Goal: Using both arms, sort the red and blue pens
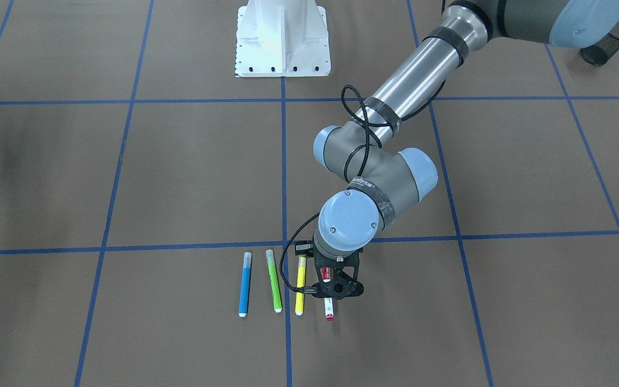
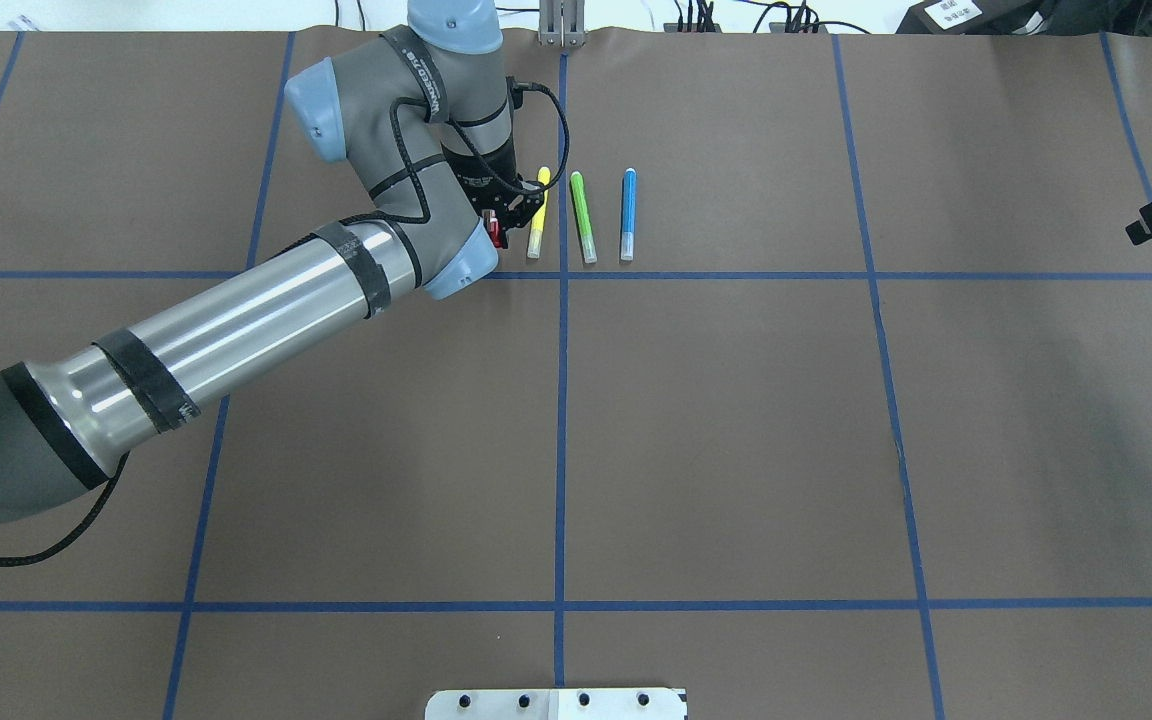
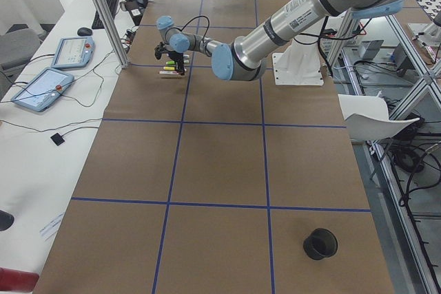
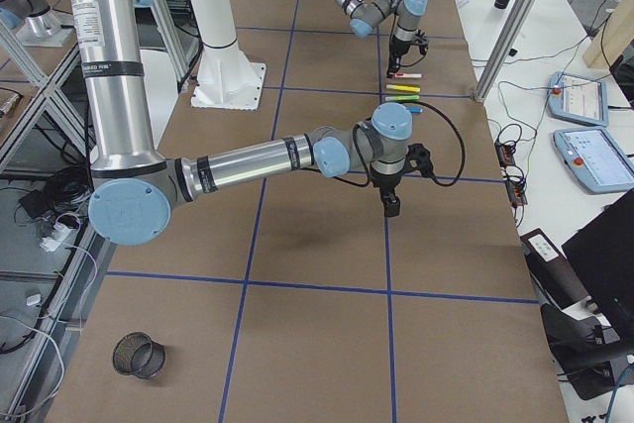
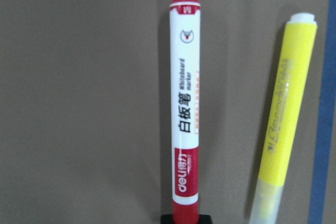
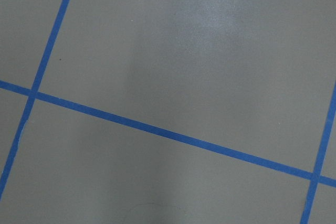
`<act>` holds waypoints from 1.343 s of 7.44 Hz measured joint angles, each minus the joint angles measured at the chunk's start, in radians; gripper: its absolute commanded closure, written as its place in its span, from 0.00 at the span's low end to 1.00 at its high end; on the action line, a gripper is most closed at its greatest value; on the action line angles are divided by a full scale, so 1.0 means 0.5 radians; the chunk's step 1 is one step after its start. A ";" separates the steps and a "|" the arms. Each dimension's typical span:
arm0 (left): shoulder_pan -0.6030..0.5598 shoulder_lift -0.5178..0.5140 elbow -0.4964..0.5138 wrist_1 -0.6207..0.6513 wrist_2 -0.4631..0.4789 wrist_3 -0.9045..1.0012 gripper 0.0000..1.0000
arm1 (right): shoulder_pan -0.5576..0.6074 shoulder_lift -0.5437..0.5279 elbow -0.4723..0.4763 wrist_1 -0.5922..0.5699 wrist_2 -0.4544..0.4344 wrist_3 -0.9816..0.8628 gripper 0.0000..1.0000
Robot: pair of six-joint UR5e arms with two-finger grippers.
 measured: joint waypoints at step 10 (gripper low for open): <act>-0.136 0.970 -2.405 2.046 0.661 0.640 1.00 | 0.000 -0.009 0.003 0.003 0.003 -0.003 0.00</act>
